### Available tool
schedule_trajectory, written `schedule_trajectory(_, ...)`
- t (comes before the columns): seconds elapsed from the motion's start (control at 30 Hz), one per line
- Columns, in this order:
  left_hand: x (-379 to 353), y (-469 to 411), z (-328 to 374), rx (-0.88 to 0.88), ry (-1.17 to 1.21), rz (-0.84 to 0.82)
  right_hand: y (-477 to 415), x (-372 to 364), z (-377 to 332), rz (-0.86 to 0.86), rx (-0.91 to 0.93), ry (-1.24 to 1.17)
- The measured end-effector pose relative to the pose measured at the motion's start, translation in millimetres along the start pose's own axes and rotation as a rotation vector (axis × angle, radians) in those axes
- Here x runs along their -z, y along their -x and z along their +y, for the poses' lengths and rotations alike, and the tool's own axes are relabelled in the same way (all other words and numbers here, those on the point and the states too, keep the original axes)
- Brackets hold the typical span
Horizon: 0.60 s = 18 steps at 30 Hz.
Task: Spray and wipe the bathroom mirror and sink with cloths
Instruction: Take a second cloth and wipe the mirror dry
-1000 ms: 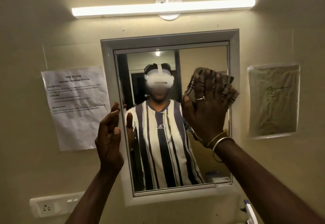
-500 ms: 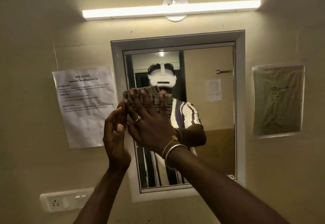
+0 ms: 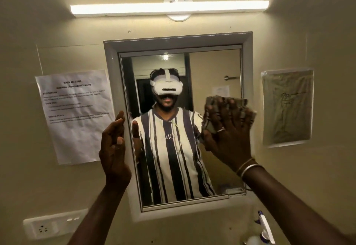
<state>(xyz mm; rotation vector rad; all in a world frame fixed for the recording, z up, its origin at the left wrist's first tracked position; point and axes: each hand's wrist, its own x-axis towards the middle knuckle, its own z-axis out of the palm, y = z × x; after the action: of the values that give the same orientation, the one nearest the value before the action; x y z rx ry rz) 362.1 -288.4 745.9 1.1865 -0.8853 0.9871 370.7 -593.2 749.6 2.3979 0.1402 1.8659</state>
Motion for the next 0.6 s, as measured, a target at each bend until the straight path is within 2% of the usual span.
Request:
schedule_trajectory(0.1, 2, 1, -3, 0.005, -0.030, 0.012, 12, -1, 7, -0.039, -0.074, 0.008)
schedule_trajectory(0.27, 4, -1, -4, 0.000, 0.027, 0.004, 8, -3, -41, 0.011, -0.235, -0.132)
schedule_trajectory(0.33, 6, -2, -5, 0.006, 0.030, 0.005, 5, -3, -66, 0.005, -0.177, -0.168)
schedule_trajectory(0.6, 12, -5, 2, 0.023, 0.017, -0.034, 9, -13, -182, -0.065, 0.291, -0.218)
